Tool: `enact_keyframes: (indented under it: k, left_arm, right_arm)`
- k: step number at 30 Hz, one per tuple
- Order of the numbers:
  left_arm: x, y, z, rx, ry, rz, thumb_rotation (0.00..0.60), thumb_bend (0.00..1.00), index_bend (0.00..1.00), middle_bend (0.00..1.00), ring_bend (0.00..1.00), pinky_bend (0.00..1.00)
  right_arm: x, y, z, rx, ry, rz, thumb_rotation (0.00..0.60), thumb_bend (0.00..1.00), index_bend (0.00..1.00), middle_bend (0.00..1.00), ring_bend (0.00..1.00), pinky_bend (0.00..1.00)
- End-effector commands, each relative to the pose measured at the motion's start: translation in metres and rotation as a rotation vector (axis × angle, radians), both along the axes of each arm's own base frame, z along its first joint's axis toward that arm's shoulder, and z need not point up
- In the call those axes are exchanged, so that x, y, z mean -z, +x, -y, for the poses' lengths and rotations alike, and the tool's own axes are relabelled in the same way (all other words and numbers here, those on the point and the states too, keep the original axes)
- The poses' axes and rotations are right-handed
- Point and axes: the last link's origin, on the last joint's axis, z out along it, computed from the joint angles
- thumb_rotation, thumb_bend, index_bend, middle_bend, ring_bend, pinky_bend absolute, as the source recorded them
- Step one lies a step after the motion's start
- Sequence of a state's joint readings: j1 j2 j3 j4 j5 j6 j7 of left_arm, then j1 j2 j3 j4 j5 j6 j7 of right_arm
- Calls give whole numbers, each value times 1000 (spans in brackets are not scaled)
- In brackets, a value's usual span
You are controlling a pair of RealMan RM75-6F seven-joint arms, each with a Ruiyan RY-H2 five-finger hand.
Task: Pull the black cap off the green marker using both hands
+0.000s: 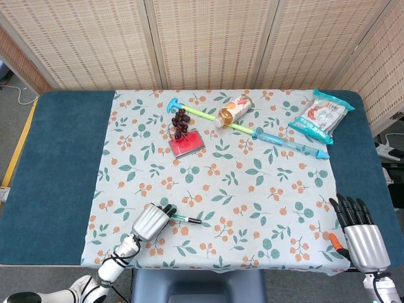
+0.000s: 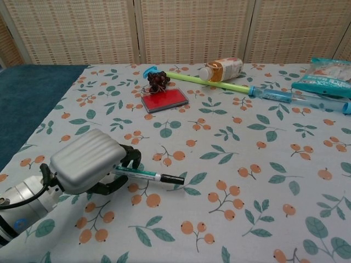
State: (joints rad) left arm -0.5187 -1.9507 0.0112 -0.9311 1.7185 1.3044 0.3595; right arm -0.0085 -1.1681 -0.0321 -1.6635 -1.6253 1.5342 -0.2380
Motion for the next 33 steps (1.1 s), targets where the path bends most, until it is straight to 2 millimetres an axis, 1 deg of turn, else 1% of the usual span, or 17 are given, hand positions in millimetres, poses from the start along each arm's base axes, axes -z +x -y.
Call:
enact_keyframes:
  k: [1,3,6,8,12,13,15,16,17,19,22,24,28,30,33]
  left_arm:
    - [-2,-3,3,-32,30,43,600,530,892,964,879,1000]
    - [-3,-3,5,-52,37,21,600,556,896,975,886,1000]
    - [-7,-1,10,-117,30,-54,600,583,901,988,897,1000]
    - [-11,4,10,-167,35,-123,600,591,902,992,902,1000]
    - [-15,10,9,-193,51,-154,600,592,902,995,905,1000]
    - [-16,12,7,-202,65,-162,600,593,902,995,905,1000]
    - [-19,20,3,-236,105,-192,600,595,902,997,906,1000]
    - [-25,30,-1,-257,139,-198,600,597,902,997,906,1000]
    - [-30,38,-2,-272,149,-189,600,597,902,997,906,1000]
    - [-40,50,1,-286,154,-180,600,596,902,997,906,1000]
    - [-50,64,3,-293,150,-152,600,596,902,997,906,1000]
    - [-52,72,4,-307,135,-120,600,596,902,997,906,1000]
    - [-55,84,5,-329,96,-40,600,597,903,997,906,1000]
    - [-55,88,6,-333,75,-14,600,597,903,998,906,1000]
    - [-52,89,8,-322,59,-25,600,598,902,997,906,1000]
  right_arm:
    - [11,4,2,-25,19,18,600,240,0,0,0,0]
    - [21,14,8,-53,26,48,600,240,0,0,0,0]
    - [45,37,24,-122,46,83,600,240,0,0,0,0]
    - [64,55,36,-172,79,82,600,240,26,0,0,0]
    - [76,66,44,-192,95,75,600,240,82,0,0,0]
    - [83,72,47,-207,111,78,600,240,102,0,0,0]
    - [106,90,61,-226,151,79,600,241,157,0,0,0]
    - [126,111,72,-248,192,104,600,240,181,0,0,0]
    - [141,125,81,-249,208,121,600,240,193,0,0,0]
    - [160,141,91,-237,220,138,600,240,217,0,0,0]
    - [181,158,96,-233,247,153,600,240,254,0,0,0]
    - [194,168,99,-238,256,148,600,240,275,0,0,0]
    - [207,184,102,-243,244,178,600,240,284,0,0,0]
    - [207,190,101,-257,226,199,600,240,285,0,0,0]
    - [206,194,100,-278,204,221,600,240,300,0,0,0]
